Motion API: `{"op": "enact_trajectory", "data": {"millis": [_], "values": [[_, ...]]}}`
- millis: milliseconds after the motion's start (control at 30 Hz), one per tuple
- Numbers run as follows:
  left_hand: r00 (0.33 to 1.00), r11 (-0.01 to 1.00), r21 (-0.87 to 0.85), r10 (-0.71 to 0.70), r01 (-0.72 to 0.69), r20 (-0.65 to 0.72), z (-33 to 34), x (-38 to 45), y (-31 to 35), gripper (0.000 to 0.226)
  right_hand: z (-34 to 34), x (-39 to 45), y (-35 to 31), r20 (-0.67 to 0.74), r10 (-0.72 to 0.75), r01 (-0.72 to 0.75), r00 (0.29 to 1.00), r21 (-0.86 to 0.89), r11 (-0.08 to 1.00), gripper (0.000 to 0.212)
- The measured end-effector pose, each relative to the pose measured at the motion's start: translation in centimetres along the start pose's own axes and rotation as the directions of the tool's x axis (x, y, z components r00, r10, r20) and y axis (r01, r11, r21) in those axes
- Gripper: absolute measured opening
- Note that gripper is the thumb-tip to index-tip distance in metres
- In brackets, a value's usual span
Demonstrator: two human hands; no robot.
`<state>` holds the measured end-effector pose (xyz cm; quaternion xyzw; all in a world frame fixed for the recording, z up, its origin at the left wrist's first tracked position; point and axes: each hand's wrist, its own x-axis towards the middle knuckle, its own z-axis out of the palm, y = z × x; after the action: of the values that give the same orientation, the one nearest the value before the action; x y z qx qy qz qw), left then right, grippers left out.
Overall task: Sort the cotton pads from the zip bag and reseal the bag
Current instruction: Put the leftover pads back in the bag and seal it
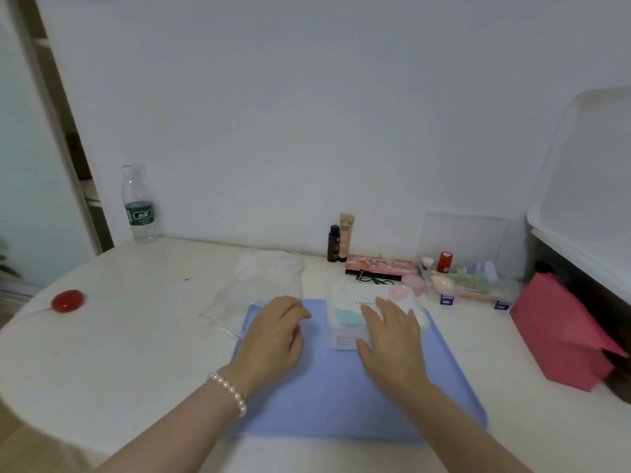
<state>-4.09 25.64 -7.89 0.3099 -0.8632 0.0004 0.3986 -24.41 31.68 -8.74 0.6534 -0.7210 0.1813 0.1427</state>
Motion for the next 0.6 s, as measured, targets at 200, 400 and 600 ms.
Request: {"op": "enact_trajectory", "data": {"millis": [200,400,600], "values": [[0.887,0.875,0.151,-0.445,0.460,-0.124,-3.9,-0.6,-5.0,0.062,0.2,3.0,-5.8,0.003,-0.297,0.287,0.955,0.238,0.928,0.038],[0.730,0.742,0.163,-0.669,0.650,0.136,-3.8,-2.6,-7.8,0.073,2.1,5.6,-9.4,0.061,-0.393,0.390,0.918,0.056,0.919,0.027],[0.707,0.708,0.174,-0.703,0.684,0.079,-4.2,-2.8,-10.0,0.061,0.7,8.4,-9.5,-0.007,-0.387,0.387,0.922,0.041,0.921,0.018]]}}
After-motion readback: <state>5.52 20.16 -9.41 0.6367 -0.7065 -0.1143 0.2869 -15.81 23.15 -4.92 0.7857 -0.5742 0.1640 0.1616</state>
